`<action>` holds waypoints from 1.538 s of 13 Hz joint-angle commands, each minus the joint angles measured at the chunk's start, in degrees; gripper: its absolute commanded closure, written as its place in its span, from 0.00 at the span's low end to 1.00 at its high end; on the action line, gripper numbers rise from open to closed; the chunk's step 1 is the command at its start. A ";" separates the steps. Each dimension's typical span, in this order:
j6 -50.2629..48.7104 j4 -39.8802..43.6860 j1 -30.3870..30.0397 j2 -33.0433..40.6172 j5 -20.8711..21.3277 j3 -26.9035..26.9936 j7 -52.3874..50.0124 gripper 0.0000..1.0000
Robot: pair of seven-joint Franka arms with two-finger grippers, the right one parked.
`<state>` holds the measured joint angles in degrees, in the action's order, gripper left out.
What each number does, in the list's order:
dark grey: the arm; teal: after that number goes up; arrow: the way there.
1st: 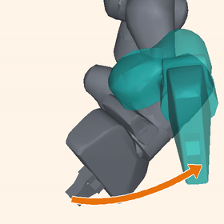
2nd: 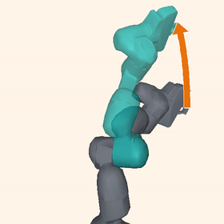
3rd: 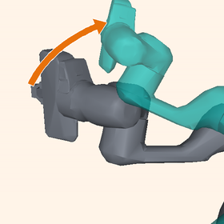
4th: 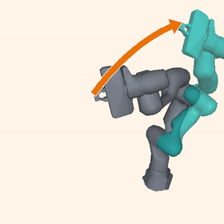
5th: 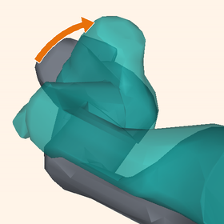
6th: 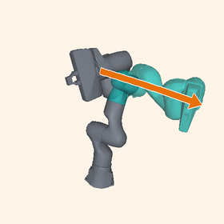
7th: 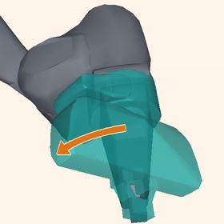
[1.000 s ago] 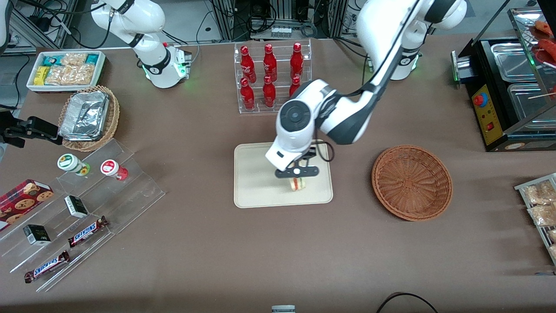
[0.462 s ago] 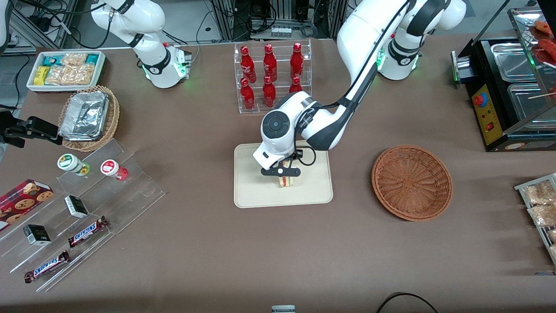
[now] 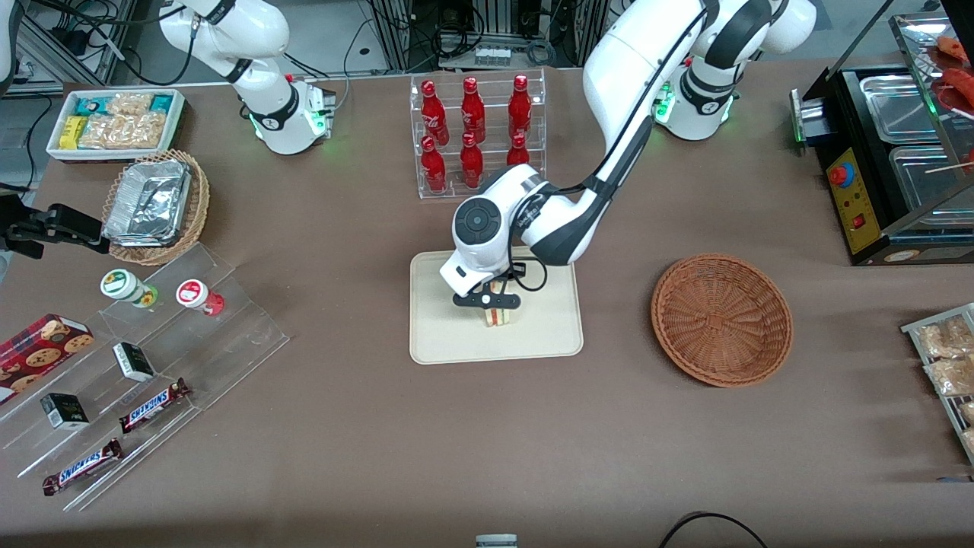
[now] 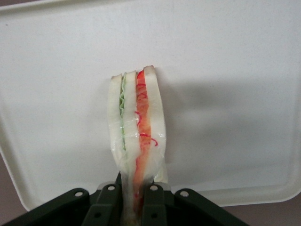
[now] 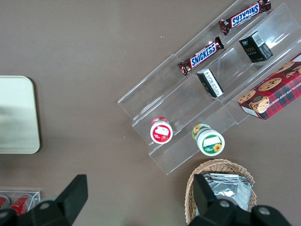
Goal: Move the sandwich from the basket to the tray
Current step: 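Lower the sandwich onto the cream tray and open the left gripper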
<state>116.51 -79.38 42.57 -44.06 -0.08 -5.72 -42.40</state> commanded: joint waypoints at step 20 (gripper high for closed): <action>-26.23 1.33 0.14 26.55 -0.01 17.22 -5.85 0.00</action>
<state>92.90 -76.01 42.16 -21.68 -0.06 9.12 -47.64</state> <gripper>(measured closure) 0.000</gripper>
